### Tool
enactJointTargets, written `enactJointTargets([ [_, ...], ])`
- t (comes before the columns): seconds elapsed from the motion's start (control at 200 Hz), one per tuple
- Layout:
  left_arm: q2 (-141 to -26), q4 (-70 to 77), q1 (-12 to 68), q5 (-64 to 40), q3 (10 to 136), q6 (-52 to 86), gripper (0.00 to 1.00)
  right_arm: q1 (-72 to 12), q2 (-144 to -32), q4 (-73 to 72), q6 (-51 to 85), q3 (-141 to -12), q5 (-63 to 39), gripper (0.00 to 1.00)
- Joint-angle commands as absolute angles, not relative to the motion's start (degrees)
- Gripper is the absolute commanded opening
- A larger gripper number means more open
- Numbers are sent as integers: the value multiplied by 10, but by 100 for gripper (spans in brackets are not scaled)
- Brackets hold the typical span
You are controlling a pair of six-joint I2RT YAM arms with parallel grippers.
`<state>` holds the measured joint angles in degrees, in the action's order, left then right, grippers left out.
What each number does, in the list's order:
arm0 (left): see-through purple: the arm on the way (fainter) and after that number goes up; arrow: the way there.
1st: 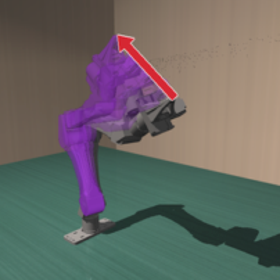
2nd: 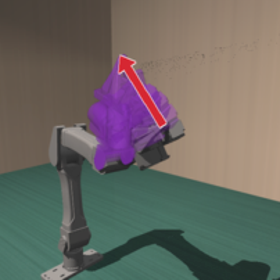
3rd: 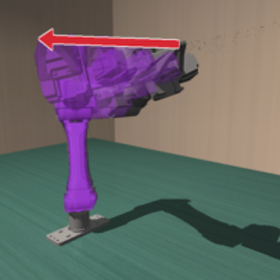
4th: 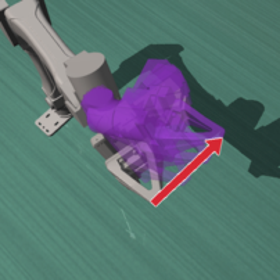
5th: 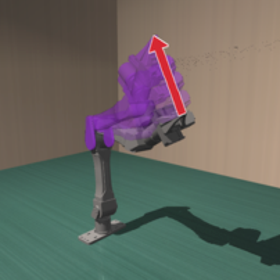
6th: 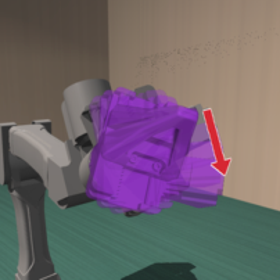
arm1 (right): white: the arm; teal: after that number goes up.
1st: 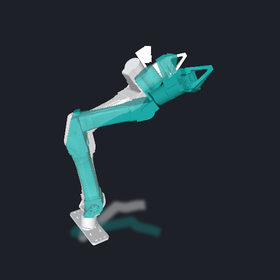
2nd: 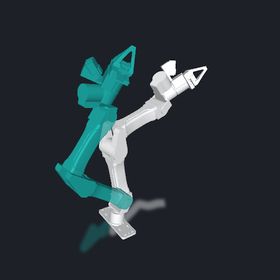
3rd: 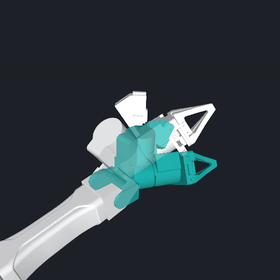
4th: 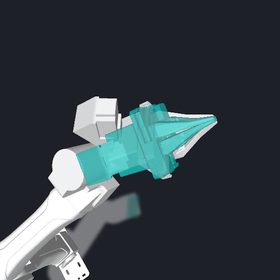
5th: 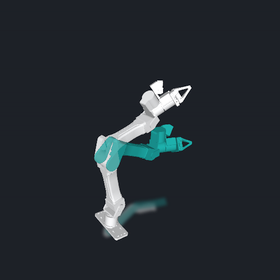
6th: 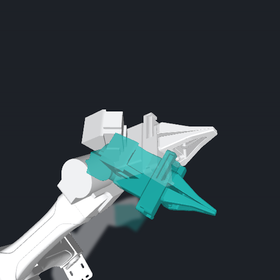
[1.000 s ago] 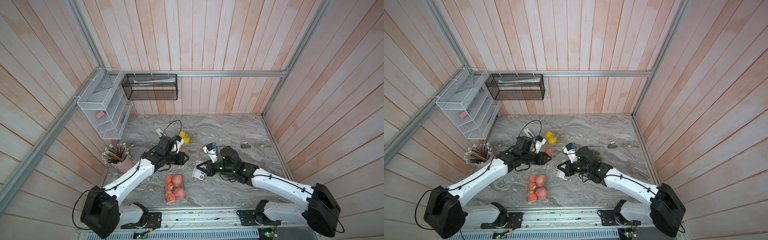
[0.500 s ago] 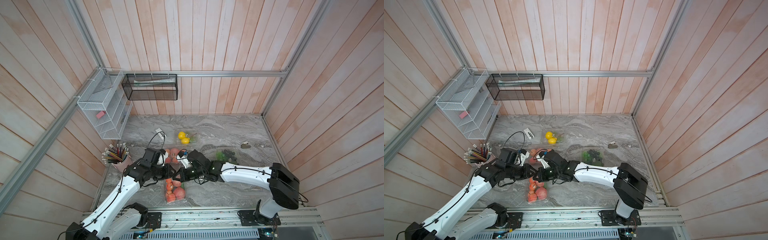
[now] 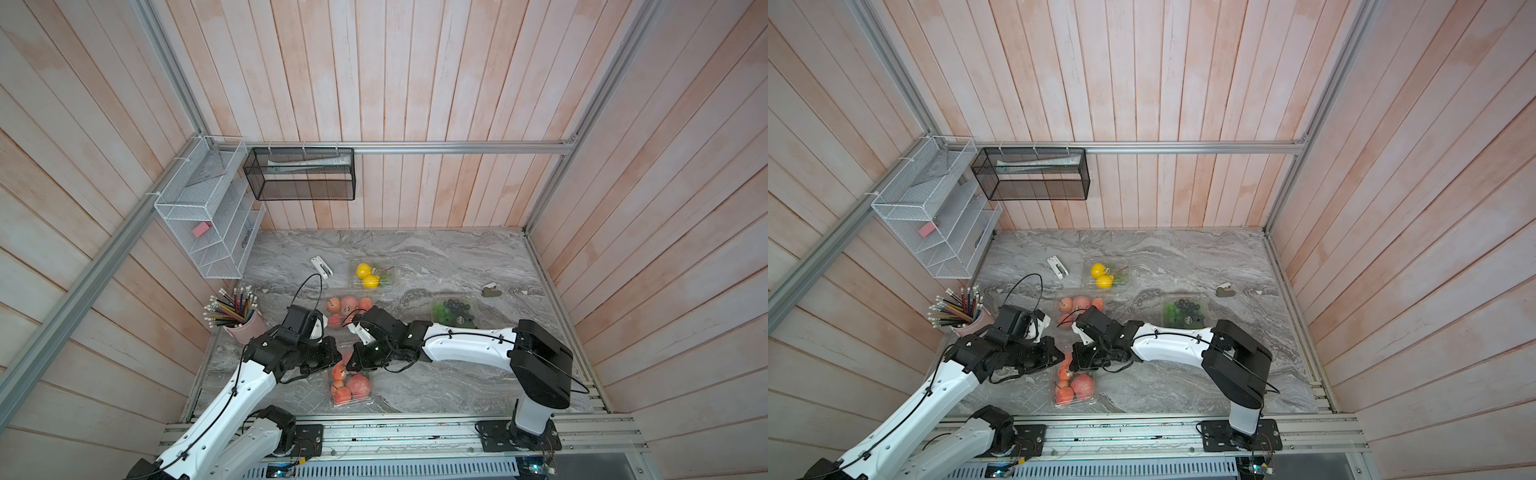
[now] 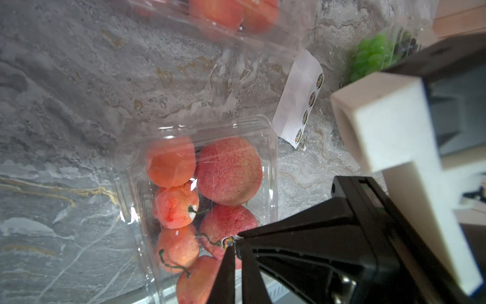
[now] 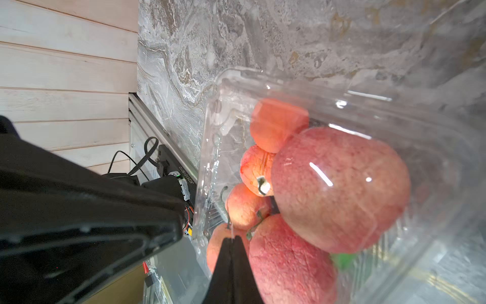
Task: Label fruit boxes
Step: Stick the label on the fruit box.
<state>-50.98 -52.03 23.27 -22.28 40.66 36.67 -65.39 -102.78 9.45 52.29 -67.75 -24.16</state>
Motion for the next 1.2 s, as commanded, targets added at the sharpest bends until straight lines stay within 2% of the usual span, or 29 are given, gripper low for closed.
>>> enactJointTargets([
  [0.0,-508,-526,233,-236,387,382,4,-657,-1044,139,506,-696,-223,0],
  [0.13,-510,-516,233,-246,370,401,0,-657,-1052,137,504,-696,-221,0],
  [0.59,-530,-443,245,-293,324,445,0,-657,-1059,137,506,-689,-211,0],
  [1.16,-551,-446,259,-257,298,437,0,-657,-1048,138,509,-688,-202,0],
  [1.195,-551,-448,259,-256,297,437,0,-657,-1043,143,509,-689,-196,4],
])
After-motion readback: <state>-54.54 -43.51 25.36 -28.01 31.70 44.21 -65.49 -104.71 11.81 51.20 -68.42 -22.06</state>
